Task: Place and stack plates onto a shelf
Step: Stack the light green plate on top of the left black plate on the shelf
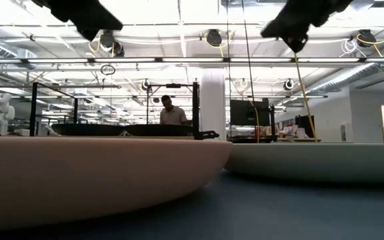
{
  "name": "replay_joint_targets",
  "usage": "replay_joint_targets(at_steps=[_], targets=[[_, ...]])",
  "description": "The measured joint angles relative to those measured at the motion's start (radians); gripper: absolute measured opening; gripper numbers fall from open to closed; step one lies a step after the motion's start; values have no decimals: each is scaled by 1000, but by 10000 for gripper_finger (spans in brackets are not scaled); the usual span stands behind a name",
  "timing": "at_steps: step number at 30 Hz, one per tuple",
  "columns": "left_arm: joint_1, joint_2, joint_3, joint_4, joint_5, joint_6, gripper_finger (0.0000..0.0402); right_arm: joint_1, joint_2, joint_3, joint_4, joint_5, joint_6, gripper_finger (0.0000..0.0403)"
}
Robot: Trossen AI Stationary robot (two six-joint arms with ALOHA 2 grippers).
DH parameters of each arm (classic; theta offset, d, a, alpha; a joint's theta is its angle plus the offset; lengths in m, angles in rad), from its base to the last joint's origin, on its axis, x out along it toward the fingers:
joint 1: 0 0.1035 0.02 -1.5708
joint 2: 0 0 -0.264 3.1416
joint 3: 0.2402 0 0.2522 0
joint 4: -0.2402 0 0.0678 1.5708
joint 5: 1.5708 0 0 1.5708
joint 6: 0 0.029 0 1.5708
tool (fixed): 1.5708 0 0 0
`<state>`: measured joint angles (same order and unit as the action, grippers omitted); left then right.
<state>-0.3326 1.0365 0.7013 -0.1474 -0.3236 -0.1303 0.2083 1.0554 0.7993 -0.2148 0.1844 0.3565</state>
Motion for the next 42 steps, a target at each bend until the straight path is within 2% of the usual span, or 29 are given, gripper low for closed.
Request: replay_joint_targets(at_steps=[7, 15, 24, 29, 35, 42], targets=[[-10, 18, 0, 40, 0, 48, 3, 16, 0, 42, -191, 3, 15, 0], [-9, 25, 0, 24, -18, 30, 3, -38, 0, 43, -258, 43, -9, 0], [-16, 89, 0, 18, -18, -21, 3, -149, 12, 43, -427, 283, -4, 1], [-15, 123, -1, 22, -18, -8, 3, -248, 49, 43, -485, 339, 82, 20], [-7, 131, -1, 27, -18, 24, 3, -378, 137, 43, -486, 293, 122, 70], [2, 131, -1, 52, -19, 24, 3, -428, 224, 43, -488, 80, 68, 112]])
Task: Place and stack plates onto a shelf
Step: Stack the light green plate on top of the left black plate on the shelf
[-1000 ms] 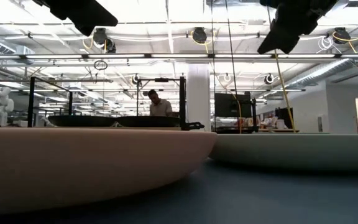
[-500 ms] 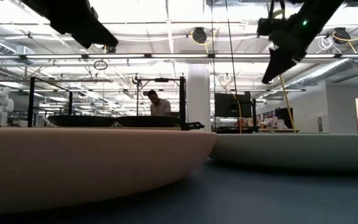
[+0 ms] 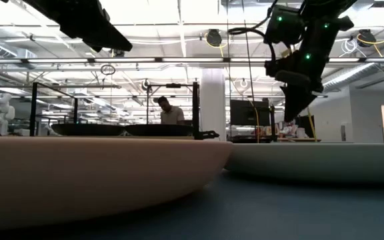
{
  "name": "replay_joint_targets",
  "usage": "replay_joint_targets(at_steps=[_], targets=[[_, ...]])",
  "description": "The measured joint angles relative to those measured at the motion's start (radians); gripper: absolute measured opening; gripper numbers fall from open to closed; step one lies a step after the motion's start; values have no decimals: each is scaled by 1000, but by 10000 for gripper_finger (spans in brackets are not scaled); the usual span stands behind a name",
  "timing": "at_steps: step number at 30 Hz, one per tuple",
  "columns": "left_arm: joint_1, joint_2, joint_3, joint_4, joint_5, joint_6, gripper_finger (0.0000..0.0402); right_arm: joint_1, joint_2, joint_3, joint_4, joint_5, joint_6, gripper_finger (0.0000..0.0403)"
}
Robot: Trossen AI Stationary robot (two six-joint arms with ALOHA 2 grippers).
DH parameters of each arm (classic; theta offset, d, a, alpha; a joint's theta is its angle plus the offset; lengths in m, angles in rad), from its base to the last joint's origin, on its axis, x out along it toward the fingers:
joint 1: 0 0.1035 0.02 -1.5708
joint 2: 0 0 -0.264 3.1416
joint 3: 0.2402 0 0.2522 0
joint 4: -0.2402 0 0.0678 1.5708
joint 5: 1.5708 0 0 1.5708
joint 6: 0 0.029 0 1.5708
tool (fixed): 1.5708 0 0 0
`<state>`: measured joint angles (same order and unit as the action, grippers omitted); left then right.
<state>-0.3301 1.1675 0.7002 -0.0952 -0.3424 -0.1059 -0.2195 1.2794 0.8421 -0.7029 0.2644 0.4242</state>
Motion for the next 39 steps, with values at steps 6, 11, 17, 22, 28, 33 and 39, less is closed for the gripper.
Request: replay_joint_targets(at_steps=[6, 11, 17, 22, 28, 33, 39], targets=[[1, 0, 0, 7, 0, -6, 3, -23, 29, 0, -20, 62, 33, 118], [1, 0, 0, 24, 0, -9, 3, -79, 63, -7, -32, 123, 67, 119], [0, 0, 0, 22, 0, -5, 3, -127, 113, -27, 20, 123, 33, 119], [3, 0, 0, 19, 0, -3, 3, -154, 162, -40, 91, 75, -7, 119], [3, 0, 0, 18, 0, -3, 3, -163, 202, -40, 130, 118, -52, 119], [3, -1, 0, 17, 0, -3, 3, -172, 223, -40, 150, 129, -70, 119], [3, -1, 0, 17, 0, -2, 3, -192, 241, -40, 154, 126, -92, 119]])
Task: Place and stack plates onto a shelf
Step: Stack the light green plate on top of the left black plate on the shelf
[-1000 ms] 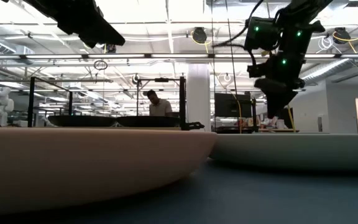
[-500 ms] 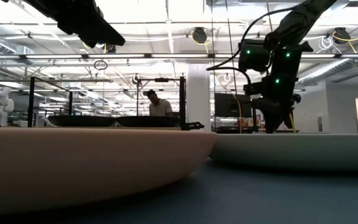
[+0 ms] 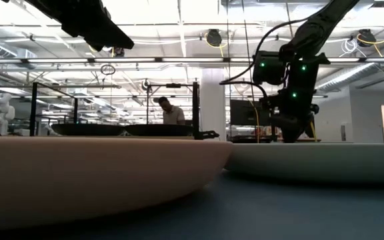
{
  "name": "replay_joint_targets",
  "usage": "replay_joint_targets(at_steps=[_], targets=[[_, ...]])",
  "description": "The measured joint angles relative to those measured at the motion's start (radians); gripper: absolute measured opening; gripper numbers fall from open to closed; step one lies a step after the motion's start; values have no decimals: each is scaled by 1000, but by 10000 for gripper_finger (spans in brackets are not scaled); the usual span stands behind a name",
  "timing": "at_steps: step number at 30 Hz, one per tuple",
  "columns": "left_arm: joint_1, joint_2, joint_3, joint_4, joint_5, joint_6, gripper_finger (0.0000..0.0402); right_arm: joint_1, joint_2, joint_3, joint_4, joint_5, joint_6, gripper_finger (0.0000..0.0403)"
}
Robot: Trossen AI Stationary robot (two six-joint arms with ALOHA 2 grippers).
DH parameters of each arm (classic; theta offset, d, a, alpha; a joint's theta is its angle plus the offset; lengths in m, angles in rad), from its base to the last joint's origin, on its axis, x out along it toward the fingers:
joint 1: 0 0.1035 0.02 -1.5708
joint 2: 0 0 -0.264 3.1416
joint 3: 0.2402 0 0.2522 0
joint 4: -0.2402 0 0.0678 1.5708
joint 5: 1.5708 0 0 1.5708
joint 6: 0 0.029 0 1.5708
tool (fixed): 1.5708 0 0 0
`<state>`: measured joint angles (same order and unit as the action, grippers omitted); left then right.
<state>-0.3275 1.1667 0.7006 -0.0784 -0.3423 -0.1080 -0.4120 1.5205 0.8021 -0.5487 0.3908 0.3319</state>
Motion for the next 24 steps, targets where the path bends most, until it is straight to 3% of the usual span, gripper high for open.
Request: replay_joint_targets(at_steps=[5, 11, 18, 24], targets=[[0, 0, 0, 0, 0, 0, 3, -1, 16, -1, -10, -29, -39, 97], [0, 0, 0, -3, 0, 1, 3, 0, 8, -1, -24, -54, -84, 10], [0, 0, 0, -8, 0, 22, 3, 44, -24, -1, -16, -105, -143, 3], [8, 0, 0, -8, 0, 33, 3, 128, -150, 12, -21, -112, -146, 2]])
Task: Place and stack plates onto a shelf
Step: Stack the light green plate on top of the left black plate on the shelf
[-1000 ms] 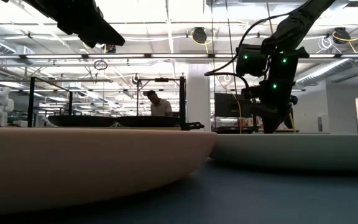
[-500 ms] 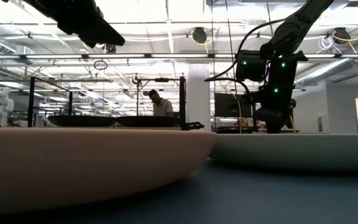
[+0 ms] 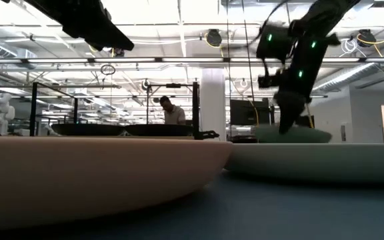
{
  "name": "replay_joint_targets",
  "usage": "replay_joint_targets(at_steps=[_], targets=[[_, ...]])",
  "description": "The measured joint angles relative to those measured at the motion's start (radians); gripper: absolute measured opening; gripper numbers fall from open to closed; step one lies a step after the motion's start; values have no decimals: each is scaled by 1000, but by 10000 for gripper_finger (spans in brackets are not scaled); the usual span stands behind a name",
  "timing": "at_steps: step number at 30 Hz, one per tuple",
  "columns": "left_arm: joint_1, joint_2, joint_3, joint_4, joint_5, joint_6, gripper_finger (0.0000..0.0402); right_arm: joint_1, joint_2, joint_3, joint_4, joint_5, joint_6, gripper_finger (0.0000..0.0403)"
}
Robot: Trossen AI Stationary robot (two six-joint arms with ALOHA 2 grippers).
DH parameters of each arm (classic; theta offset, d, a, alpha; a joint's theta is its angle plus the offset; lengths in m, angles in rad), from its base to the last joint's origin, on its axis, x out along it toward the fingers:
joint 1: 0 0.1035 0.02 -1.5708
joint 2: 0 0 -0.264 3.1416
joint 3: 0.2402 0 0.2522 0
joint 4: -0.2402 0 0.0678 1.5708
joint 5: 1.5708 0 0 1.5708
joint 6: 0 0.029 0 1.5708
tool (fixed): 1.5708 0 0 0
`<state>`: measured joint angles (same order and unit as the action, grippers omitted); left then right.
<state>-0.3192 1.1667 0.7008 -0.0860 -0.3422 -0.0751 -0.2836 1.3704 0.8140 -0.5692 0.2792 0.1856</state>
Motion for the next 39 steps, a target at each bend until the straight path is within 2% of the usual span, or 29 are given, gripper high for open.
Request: replay_joint_targets(at_steps=[8, 14, 17, 24, 28, 30, 34, 39], targets=[[18, 0, 0, 0, 0, 5, 3, 222, -207, 51, 61, -57, -62, 1], [16, 0, 0, 1, 1, 18, 5, 402, -259, 119, 90, -55, -74, 1], [16, 0, 0, 5, 13, 18, 23, 483, -251, 150, 106, -83, -98, 1], [-43, 1, 32, 8, 114, 20, 118, 615, -202, 161, 231, -241, -298, 0], [-112, 0, 90, -8, 56, 110, 163, 651, -155, 161, 273, -319, -386, 0], [-146, 0, 113, -4, 20, 173, 180, 659, -126, 161, 303, -401, -405, 0], [-207, 0, 128, -6, -38, 266, 196, 660, -63, 161, 401, -553, -461, 0], [-252, 0, 128, -6, -38, 329, 183, 658, 5, 161, 504, -598, -525, 0]])
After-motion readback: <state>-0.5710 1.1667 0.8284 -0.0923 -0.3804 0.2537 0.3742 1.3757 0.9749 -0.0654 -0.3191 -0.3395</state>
